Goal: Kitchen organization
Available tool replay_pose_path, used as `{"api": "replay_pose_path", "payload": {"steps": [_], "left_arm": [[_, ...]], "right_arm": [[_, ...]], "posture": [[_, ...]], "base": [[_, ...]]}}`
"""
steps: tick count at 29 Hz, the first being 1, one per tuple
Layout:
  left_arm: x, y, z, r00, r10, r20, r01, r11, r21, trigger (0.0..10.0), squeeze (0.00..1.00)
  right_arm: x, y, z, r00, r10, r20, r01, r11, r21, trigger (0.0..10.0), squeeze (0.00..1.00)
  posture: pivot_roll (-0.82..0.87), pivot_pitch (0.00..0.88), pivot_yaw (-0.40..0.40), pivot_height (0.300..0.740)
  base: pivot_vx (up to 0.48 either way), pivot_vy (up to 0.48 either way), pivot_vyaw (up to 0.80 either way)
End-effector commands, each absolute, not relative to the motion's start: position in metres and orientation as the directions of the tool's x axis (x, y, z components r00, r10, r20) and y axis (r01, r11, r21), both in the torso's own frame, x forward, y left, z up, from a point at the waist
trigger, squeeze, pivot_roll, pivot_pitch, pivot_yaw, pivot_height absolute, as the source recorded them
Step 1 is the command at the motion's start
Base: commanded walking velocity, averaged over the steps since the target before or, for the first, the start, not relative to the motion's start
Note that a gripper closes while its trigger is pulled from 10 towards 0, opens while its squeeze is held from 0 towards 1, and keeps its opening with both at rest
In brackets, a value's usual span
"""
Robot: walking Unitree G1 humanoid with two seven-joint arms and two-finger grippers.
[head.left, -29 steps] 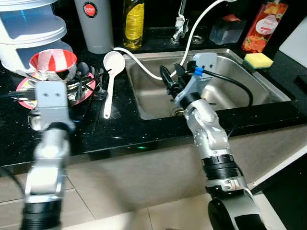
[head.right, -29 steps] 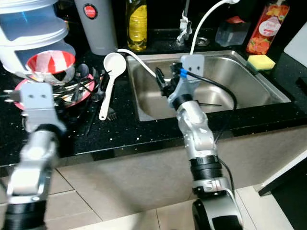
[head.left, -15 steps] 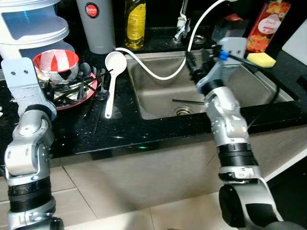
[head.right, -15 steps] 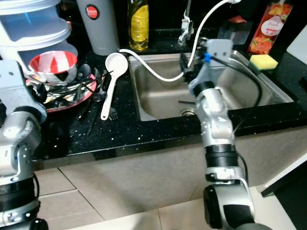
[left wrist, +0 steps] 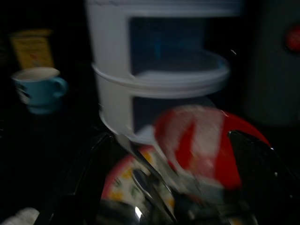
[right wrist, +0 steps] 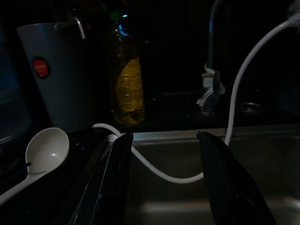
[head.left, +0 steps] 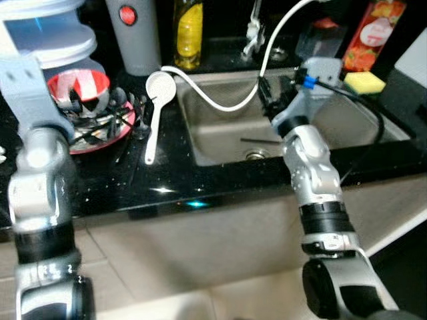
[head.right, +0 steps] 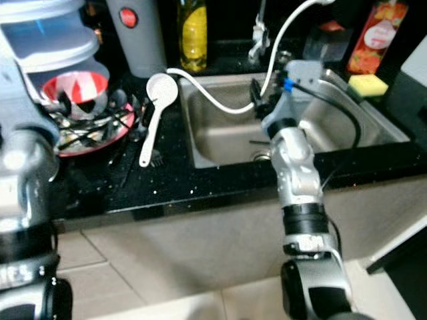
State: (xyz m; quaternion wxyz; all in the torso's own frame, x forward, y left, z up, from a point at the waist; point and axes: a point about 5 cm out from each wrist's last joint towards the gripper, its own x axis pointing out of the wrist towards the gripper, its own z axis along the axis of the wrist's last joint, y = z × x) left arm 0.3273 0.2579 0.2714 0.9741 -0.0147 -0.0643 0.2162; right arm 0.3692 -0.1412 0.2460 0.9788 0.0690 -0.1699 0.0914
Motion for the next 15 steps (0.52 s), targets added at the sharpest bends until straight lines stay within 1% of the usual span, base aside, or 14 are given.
{"api": "replay_pose_path", "payload": {"steps": [1, 2, 3, 9, 15], "left_arm": [[0.331, 0.267, 0.264, 0.889, 0.453, 0.073, -0.449, 0.891, -0.062, 10.0, 1.0], [0.339, 0.274, 0.265, 0.889, 0.457, 0.037, -0.451, 0.887, -0.1, 10.0, 1.0], [0.341, 0.275, 0.264, 0.891, 0.453, 0.024, -0.449, 0.888, -0.105, 10.0, 0.0], [0.346, 0.275, 0.262, 0.896, 0.444, 0.013, -0.44, 0.891, -0.11, 10.0, 0.0], [0.351, 0.278, 0.262, 0.894, 0.447, 0.021, -0.441, 0.888, -0.129, 10.0, 0.0]], "right_arm": [[0.369, -0.141, 0.247, 0.923, 0.155, 0.352, -0.206, 0.972, 0.111, 10.0, 0.0], [0.368, -0.141, 0.246, 0.923, 0.157, 0.351, -0.207, 0.972, 0.109, 10.0, 0.0], [0.367, -0.141, 0.245, 0.923, 0.156, 0.351, -0.205, 0.973, 0.108, 10.0, 0.0], [0.366, -0.147, 0.246, 0.925, 0.142, 0.352, -0.19, 0.976, 0.104, 10.0, 0.0], [0.366, -0.144, 0.245, 0.923, 0.149, 0.354, -0.197, 0.975, 0.103, 10.0, 0.0]], "posture": [[0.06, 0.0, 0.003, 0.74], [0.04, 0.0, 0.01, 0.74], [0.03, 0.0, 0.012, 0.74], [0.03, 0.0, 0.013, 0.74], [0.03, 0.0, 0.012, 0.74]], "base": [[0.0, 0.0, 0.0], [0.0, 0.0, 0.0], [0.0, 0.0, 0.0], [0.0, 0.0, 0.0], [0.0, 0.0, 0.0]]}}
